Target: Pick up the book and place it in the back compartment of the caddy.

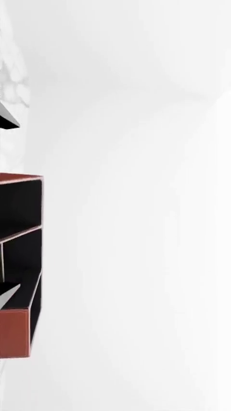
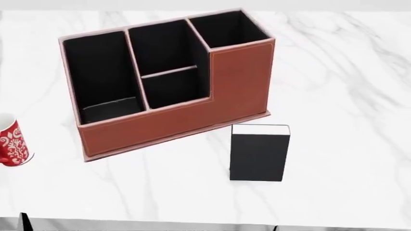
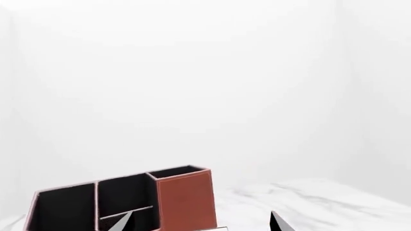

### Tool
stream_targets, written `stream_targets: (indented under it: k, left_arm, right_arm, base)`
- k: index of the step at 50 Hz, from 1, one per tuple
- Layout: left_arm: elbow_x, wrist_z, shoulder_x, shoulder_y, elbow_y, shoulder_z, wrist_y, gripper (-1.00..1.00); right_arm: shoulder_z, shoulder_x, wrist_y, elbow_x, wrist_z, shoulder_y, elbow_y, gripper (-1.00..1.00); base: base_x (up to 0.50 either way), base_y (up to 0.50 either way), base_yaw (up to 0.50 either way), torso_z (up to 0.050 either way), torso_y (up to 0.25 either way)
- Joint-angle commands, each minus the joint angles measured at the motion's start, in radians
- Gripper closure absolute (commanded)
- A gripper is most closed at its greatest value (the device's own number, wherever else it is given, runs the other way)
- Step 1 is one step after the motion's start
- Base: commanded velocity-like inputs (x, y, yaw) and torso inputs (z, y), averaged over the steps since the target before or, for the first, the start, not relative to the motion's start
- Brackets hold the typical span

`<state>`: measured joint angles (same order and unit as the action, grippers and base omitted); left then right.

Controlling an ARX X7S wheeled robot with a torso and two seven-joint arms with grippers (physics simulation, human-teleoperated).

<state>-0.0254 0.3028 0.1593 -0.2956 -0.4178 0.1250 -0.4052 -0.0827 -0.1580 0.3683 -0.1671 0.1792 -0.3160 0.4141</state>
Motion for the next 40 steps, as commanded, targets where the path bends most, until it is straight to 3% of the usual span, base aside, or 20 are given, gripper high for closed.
stream_targets:
  k: [1, 9, 40]
  left_arm:
    - [-0.010, 0.006, 0.012, 0.002, -0.003, 0.011, 0.007, -1.00]
    - [-0.018, 0.011, 0.019, 0.001, -0.007, 0.016, 0.013, -1.00]
    - [-0.030, 0.035, 0.037, 0.005, 0.004, 0.032, -0.011, -1.00]
  right_arm:
    - [-0.009, -0.009, 0.019, -0.009, 0.003, -0.004, -0.001, -1.00]
    - [-0.003, -0.006, 0.146, -0.029, -0.005, -0.040, 0.010, -1.00]
    - [-0.017, -0.015, 0.264, -0.034, -0.001, -0.052, -0.015, -1.00]
  base:
    - [0.00, 0.00, 0.00, 0.000, 0.000]
    - [0.00, 0.00, 0.00, 0.000, 0.000]
    - [0.02, 0.00, 0.00, 0.000, 0.000]
